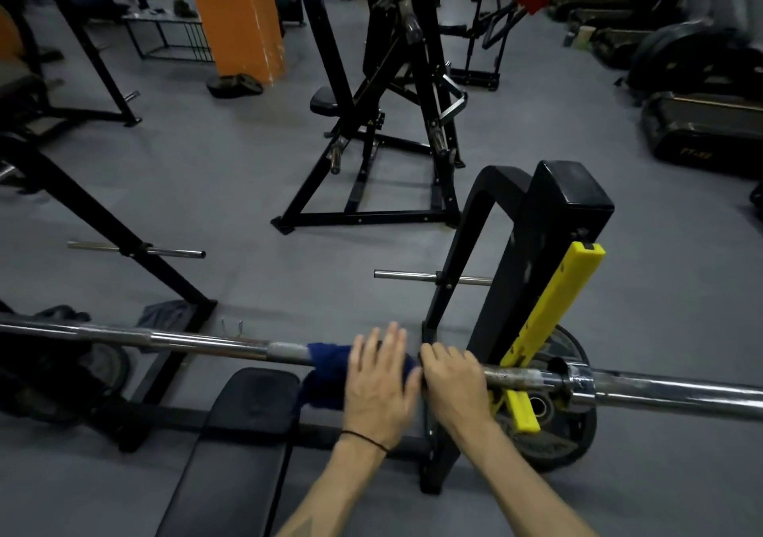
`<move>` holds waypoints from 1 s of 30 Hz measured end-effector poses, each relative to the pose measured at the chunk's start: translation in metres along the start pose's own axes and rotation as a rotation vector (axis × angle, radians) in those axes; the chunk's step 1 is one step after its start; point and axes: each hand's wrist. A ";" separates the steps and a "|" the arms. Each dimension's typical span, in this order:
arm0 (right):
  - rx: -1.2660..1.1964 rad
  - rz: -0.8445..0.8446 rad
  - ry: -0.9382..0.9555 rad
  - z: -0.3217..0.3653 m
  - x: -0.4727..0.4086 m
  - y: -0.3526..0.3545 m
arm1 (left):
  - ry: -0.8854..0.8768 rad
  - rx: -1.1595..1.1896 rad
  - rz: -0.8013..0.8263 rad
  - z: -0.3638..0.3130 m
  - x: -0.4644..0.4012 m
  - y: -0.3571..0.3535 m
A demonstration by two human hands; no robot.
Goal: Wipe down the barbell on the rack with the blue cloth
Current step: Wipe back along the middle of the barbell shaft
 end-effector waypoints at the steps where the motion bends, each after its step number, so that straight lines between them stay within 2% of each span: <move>1: 0.006 0.008 0.001 -0.003 -0.002 0.001 | -0.051 -0.003 0.011 -0.003 0.002 -0.002; 5: 0.028 0.142 0.047 -0.006 -0.005 0.004 | -0.108 -0.005 0.017 0.034 0.007 0.011; 10: 0.015 0.275 -0.002 -0.005 -0.019 0.017 | -0.004 -0.059 0.057 0.098 0.014 0.034; 12: -0.050 0.439 -0.050 -0.005 -0.028 0.025 | 0.067 -0.066 0.065 0.104 0.010 0.039; 15: -0.092 0.540 -0.085 -0.003 -0.037 0.033 | 0.148 -0.059 0.032 0.075 0.000 0.032; 18: -0.081 0.606 -0.084 -0.003 -0.041 0.036 | -0.072 -0.068 0.096 0.037 0.002 0.017; 20: -0.086 0.628 -0.082 -0.002 -0.042 0.036 | -0.201 -0.079 0.104 0.049 0.006 0.020; 21: -0.089 0.630 -0.086 -0.003 -0.042 0.037 | -0.209 -0.085 0.085 0.063 0.006 0.026; 23: -0.098 0.648 -0.095 -0.004 -0.043 0.038 | -0.145 -0.109 0.062 0.097 0.012 0.035; 26: -0.146 0.727 -0.125 -0.006 -0.048 0.042 | 0.083 -0.088 0.029 0.140 0.020 0.048; 28: -0.224 0.833 -0.173 -0.007 -0.056 0.046 | 0.224 -0.046 0.012 0.126 0.011 0.046; 30: -0.336 0.969 -0.247 -0.009 -0.064 0.051 | 0.191 -0.027 -0.025 0.089 0.002 0.035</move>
Point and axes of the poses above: each hand's wrist, its own x-axis away from the middle knuckle, its own y-axis out of the back of the hand, z = x × y
